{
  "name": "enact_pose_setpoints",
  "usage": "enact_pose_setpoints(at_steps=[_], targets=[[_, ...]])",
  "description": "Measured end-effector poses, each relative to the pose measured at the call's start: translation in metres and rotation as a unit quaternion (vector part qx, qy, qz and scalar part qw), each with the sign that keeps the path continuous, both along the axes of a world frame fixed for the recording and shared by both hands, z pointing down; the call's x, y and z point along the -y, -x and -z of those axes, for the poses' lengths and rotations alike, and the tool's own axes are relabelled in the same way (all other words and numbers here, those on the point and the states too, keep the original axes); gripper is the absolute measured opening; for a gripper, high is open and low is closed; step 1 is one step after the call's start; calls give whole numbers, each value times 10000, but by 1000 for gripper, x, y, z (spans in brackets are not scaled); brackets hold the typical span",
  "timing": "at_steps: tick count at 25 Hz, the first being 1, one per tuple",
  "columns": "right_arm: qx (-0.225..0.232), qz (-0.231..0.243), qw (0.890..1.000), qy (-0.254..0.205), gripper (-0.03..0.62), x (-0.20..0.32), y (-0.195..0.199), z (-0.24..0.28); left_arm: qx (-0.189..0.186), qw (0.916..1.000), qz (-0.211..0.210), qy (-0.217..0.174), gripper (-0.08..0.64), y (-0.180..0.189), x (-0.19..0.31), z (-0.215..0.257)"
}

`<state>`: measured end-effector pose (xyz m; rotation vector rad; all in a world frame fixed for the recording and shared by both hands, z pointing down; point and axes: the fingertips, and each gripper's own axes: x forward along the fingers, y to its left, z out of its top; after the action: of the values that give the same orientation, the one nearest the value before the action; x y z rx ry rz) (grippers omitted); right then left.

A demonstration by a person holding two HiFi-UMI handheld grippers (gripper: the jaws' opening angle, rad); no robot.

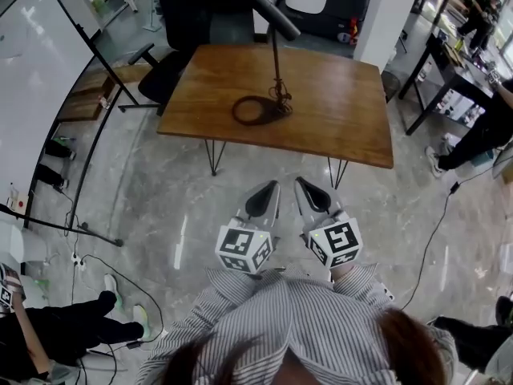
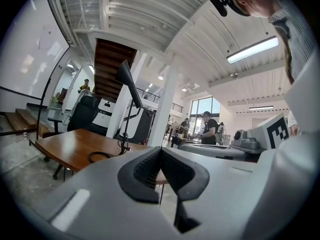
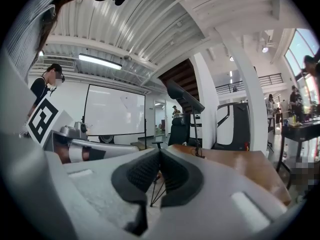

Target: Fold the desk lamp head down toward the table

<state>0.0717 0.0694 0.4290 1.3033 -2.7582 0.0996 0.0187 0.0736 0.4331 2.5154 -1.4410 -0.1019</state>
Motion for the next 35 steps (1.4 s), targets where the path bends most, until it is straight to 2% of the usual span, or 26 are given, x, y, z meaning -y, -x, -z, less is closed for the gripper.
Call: enact_pose_setpoints(at_steps=[6,13,18,23,28,35], targets=[[-64,-111,9999,-76,0,64,12,1,-18,9999,-61,-132,6,17,72,6],[-82,-537,9977,-397,0,168,29,25,-97,9991,-227,-344,6,45,171,30],[-100,-853,9950,-514,2,227,38,30,-5,9982,-358,-478,6,59,224,39],[-176,-900,9947,-459,2,261,46,25,-55,9979,-407,-506,6,71,255,47],[-110,-844,9955,-422,23,292,48,19,221,9966,-600,-519,6,71,279,50],[-383,-818,9948,-476,65,342,45,22,322,9955,-425,-779,9,87,312,80]])
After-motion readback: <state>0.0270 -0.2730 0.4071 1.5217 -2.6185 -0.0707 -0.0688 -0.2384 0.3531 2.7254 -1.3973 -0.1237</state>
